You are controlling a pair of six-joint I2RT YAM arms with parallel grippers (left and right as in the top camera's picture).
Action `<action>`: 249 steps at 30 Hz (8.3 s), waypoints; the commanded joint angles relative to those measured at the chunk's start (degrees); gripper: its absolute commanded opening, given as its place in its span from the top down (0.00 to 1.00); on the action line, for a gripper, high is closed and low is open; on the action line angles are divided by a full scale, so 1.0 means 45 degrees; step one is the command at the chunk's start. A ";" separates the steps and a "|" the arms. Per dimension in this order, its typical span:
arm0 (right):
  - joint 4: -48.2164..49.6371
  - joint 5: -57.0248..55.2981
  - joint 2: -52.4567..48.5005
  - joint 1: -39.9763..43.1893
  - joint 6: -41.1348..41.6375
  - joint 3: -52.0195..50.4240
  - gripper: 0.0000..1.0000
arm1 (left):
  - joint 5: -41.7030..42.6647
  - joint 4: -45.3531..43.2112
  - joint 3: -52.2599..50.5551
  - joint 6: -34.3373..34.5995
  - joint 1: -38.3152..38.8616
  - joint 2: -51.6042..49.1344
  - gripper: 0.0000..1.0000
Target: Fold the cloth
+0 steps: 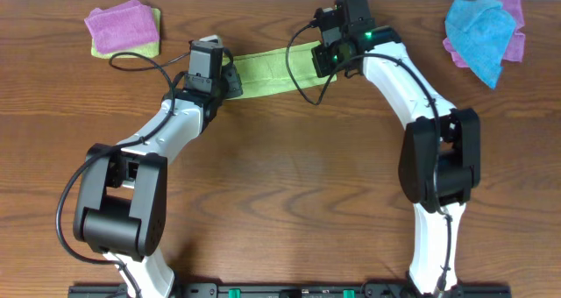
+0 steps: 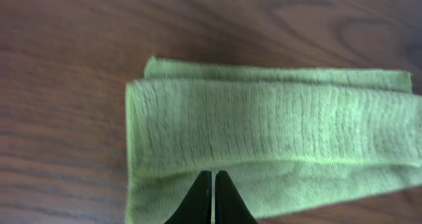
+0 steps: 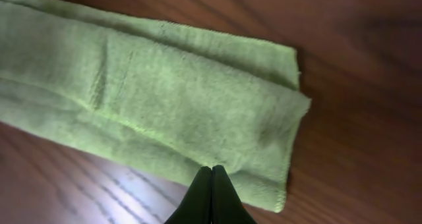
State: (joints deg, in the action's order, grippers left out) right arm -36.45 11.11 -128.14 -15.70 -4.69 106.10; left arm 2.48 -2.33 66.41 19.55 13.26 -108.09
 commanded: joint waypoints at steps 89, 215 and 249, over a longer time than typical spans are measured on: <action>-0.5100 -0.0719 0.1870 -0.0165 0.0340 0.0199 0.82 | -0.0879 0.5387 0.0219 -0.0767 0.0806 0.2613 0.94; -0.2997 0.7295 -0.1365 -0.0772 0.1651 0.2565 0.98 | -0.1379 0.3468 0.0287 0.0083 0.0967 0.0850 0.94; -0.0874 0.3050 -0.1700 -0.3677 0.1753 0.2467 0.98 | -0.4027 0.9262 0.0282 0.0364 -0.1035 1.0132 0.94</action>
State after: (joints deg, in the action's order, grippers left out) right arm -41.15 25.41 -134.19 -30.81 2.48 116.55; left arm -15.05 38.33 67.79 21.02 8.82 -63.13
